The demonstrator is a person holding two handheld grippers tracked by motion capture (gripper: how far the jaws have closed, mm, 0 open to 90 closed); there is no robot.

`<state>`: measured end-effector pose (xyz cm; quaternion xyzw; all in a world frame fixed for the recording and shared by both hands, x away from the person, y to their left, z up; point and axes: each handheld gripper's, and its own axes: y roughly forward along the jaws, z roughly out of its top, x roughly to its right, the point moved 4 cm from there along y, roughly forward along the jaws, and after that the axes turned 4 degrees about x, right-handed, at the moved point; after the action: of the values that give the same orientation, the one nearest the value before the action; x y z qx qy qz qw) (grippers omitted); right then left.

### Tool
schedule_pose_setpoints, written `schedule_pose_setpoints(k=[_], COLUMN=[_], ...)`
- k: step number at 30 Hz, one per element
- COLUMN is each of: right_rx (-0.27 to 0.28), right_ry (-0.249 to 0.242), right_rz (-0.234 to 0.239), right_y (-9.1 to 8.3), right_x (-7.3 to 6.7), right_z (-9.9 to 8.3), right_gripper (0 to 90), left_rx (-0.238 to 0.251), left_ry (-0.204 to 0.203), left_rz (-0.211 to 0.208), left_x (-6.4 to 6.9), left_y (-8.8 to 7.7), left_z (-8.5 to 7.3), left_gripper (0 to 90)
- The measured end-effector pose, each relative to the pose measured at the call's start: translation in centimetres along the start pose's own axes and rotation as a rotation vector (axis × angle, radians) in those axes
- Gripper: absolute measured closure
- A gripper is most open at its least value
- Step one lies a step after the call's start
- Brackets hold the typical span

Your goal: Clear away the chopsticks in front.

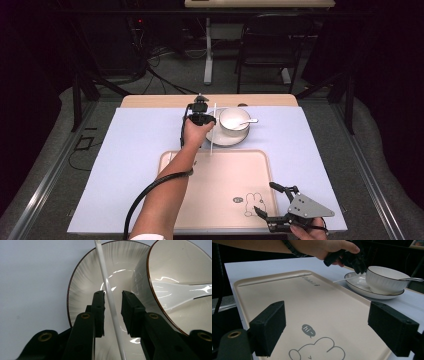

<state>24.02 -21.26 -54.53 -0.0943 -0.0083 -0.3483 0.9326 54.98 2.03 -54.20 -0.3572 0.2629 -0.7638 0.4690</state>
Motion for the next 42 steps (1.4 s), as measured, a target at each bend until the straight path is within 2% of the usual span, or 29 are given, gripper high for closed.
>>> schedule_pose_setpoints(k=[11,15,23,25,33,42], right_rx=[0.006,0.007,0.007,0.008,0.008,0.008], right_ry=[-0.002,0.0,-0.001,0.0,0.0,0.0], right_rz=[0.002,0.003,0.004,0.004,0.005,0.006], right_y=[0.0,-0.1,0.0,0.0,0.0,0.0], right_x=[0.1,0.1,0.1,0.1,0.1,0.1], right_z=[0.1,0.1,0.1,0.1,0.1,0.1], right_gripper=[14.5,14.5,14.5,14.5,14.5,14.5], left_rx=[-0.011,-0.008,-0.033,-0.037,-0.048,-0.039], left_ry=[-0.018,-0.04,-0.048,-0.065,-0.082,-0.131], left_rz=[0.006,-0.008,-0.009,-0.017,-0.024,-0.038], left_x=[-0.3,-0.4,-0.5,-0.5,-0.4,-0.9], left_y=[1.1,1.5,2.2,2.4,2.6,2.4], left_z=[-0.1,-0.4,-0.9,-1.0,-1.0,-1.0], left_gripper=[74.8,74.7,77.0,77.9,82.0,84.4])
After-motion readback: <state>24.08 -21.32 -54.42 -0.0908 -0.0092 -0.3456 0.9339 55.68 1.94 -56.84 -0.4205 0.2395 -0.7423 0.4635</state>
